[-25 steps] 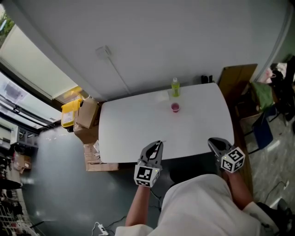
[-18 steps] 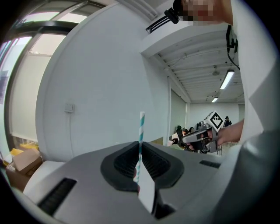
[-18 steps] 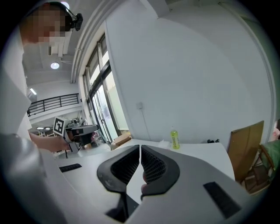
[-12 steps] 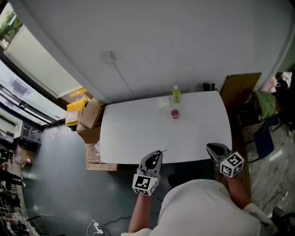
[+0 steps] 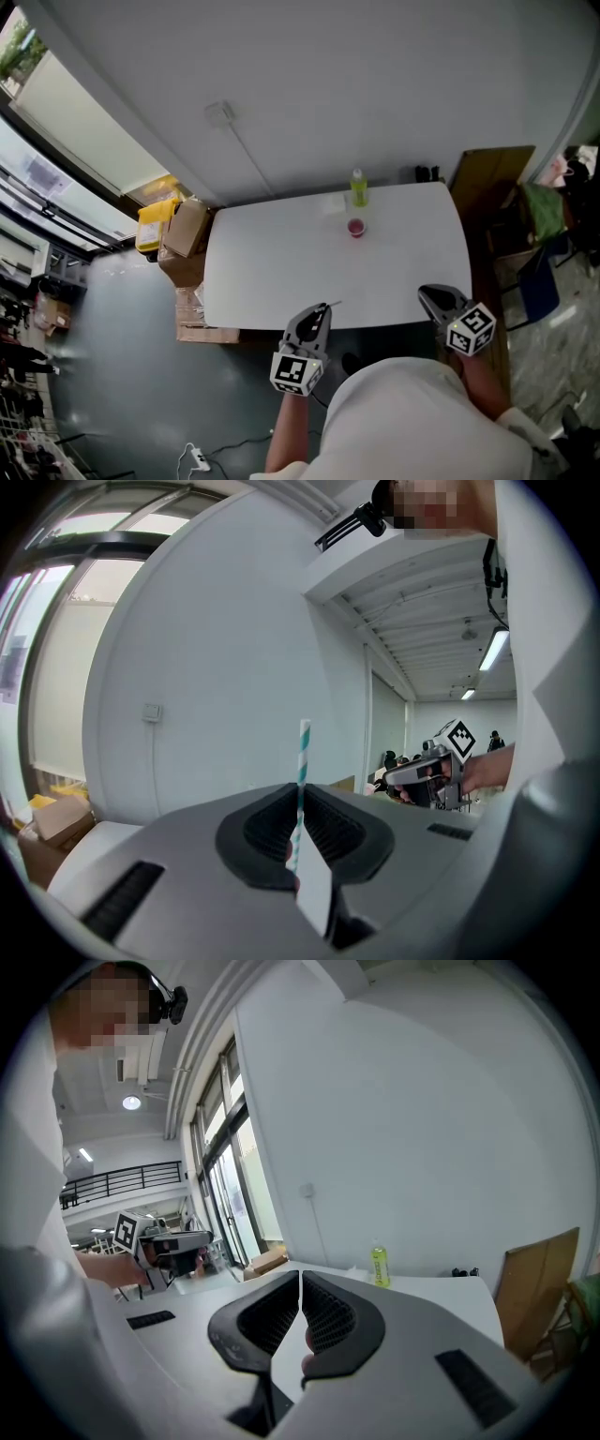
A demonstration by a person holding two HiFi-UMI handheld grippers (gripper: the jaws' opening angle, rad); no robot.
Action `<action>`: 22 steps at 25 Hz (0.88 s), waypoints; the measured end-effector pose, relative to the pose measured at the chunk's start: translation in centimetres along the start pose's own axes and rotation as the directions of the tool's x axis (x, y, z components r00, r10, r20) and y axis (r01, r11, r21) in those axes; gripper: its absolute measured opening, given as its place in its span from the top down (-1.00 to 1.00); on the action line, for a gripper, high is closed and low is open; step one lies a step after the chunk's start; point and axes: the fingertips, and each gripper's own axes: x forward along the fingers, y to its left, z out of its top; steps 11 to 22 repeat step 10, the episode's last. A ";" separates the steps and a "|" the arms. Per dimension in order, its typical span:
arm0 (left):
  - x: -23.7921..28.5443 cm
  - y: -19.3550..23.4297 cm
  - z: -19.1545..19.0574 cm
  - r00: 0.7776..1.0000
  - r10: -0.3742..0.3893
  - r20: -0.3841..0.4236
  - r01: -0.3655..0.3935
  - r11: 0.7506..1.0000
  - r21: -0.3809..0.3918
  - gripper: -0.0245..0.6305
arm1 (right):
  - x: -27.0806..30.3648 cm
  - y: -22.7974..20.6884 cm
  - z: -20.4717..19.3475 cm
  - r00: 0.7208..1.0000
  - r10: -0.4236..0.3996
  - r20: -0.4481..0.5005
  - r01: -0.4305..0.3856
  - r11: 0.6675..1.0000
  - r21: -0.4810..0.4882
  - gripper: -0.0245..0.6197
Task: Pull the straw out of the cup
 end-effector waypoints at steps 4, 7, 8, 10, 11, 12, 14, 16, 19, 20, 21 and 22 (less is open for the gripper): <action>0.1 -0.1 0.0 1.000 0.002 -0.003 -0.002 1.000 0.001 0.86 | -0.1 -0.1 0.1 1.000 0.004 0.005 -0.004 1.000 -0.002 0.80; 0.1 -0.3 0.2 1.000 -0.001 -0.005 0.001 1.000 0.003 0.86 | -0.3 -0.2 0.4 1.000 0.004 0.014 -0.004 1.000 -0.003 0.80; 0.1 -0.4 0.2 1.000 -0.002 -0.004 0.002 1.000 0.003 0.86 | -0.4 -0.3 0.4 1.000 0.000 0.016 0.000 1.000 -0.003 0.80; 0.1 -0.6 0.4 1.000 -0.004 -0.003 0.004 1.000 0.005 0.85 | -0.6 -0.4 0.5 1.000 -0.012 0.020 0.012 1.000 -0.002 0.80; 0.1 -0.6 0.4 1.000 -0.004 -0.003 0.004 1.000 0.005 0.85 | -0.6 -0.4 0.5 1.000 -0.012 0.020 0.012 1.000 -0.002 0.80; 0.1 -0.6 0.4 1.000 -0.004 -0.003 0.004 1.000 0.005 0.85 | -0.6 -0.4 0.5 1.000 -0.012 0.020 0.012 1.000 -0.002 0.80; 0.1 -0.6 0.4 1.000 -0.004 -0.003 0.004 1.000 0.005 0.85 | -0.6 -0.4 0.5 1.000 -0.012 0.020 0.012 1.000 -0.002 0.80; 0.1 -0.6 0.4 1.000 -0.004 -0.003 0.004 1.000 0.005 0.85 | -0.6 -0.4 0.5 1.000 -0.012 0.020 0.012 1.000 -0.002 0.80; 0.1 -0.6 0.4 1.000 -0.004 -0.003 0.004 1.000 0.005 0.85 | -0.6 -0.4 0.5 1.000 -0.012 0.020 0.012 1.000 -0.002 0.80; 0.1 -0.6 0.4 1.000 -0.004 -0.003 0.004 1.000 0.005 0.85 | -0.6 -0.4 0.5 1.000 -0.012 0.020 0.012 1.000 -0.002 0.80; 0.1 -0.6 0.4 1.000 -0.004 -0.003 0.004 1.000 0.005 0.85 | -0.6 -0.4 0.5 1.000 -0.012 0.020 0.012 1.000 -0.002 0.80; 0.1 -0.6 0.4 1.000 -0.004 -0.003 0.004 1.000 0.005 0.85 | -0.6 -0.4 0.5 1.000 -0.012 0.020 0.012 1.000 -0.002 0.80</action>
